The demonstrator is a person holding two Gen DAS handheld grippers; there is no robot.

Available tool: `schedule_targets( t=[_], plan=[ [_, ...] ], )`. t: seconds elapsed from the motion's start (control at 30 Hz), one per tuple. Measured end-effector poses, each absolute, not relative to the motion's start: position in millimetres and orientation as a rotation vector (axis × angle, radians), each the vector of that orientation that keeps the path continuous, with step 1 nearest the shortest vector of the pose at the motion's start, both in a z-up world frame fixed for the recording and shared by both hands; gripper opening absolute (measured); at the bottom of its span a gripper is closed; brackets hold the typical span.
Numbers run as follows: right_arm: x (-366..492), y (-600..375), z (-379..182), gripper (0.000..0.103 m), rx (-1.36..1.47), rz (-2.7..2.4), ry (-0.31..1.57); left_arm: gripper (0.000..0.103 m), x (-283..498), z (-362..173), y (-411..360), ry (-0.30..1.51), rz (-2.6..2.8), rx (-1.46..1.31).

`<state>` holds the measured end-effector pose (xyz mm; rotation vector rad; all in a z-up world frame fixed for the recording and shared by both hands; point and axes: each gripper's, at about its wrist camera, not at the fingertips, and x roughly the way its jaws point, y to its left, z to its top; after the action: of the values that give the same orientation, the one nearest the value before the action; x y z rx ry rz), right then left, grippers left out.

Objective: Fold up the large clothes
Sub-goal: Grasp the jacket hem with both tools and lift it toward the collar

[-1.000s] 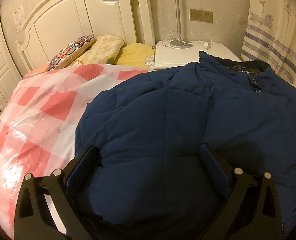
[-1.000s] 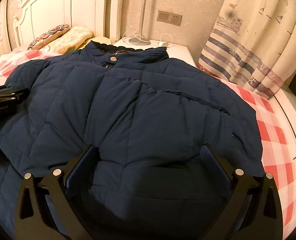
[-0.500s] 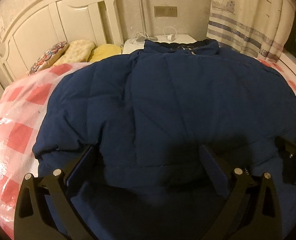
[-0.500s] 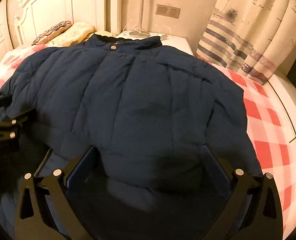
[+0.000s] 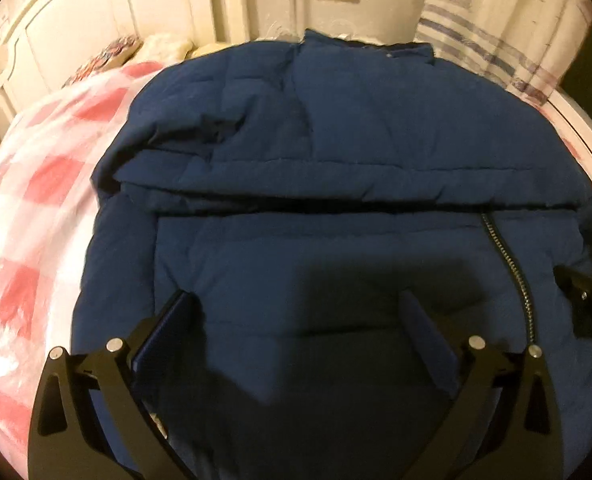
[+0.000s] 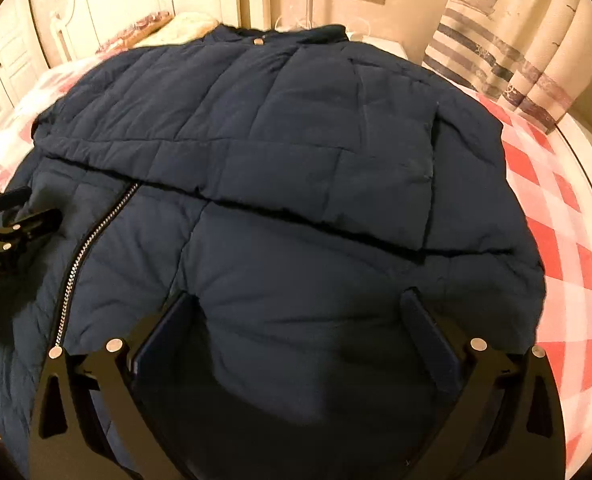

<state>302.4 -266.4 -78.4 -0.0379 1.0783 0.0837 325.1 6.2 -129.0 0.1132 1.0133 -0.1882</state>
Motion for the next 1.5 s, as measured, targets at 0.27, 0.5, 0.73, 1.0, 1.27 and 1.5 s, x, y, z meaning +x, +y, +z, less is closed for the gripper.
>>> schedule_targets(
  t=[0.27, 0.5, 0.73, 1.0, 1.27, 1.5],
  plan=[
    [260.0, -315.2, -85.2, 0.099, 0.0, 0.014, 1.074, 0.101, 304.2, -132.7, 61.8, 1.009, -0.101, 0.049],
    [238.4, -310.2, -65.9, 0.098, 0.0, -0.028, 1.029, 0.1, 283.7, -116.2, 64.5, 1.023, -0.081, -0.012],
    [192.7, -244.9, -64.9, 0.098, -0.163, 0.175, 0.995, 0.101, 215.3, -122.8, 2.9, 1.009, -0.295, 0.144],
    [160.1, -238.9, -68.4, 0.098, -0.145, 0.137, 0.988, 0.101, 189.5, -111.7, 21.5, 0.975, -0.261, 0.129],
    [101.8, -221.6, -85.9, 0.099, -0.163, 0.246, 0.899, 0.101, 155.5, -133.9, 46.1, 0.988, -0.265, 0.156],
    [88.2, -211.5, -61.1, 0.098, -0.18, 0.218, 0.866, 0.1, 133.9, -110.9, 40.6, 0.914, -0.281, 0.148]
  ],
)
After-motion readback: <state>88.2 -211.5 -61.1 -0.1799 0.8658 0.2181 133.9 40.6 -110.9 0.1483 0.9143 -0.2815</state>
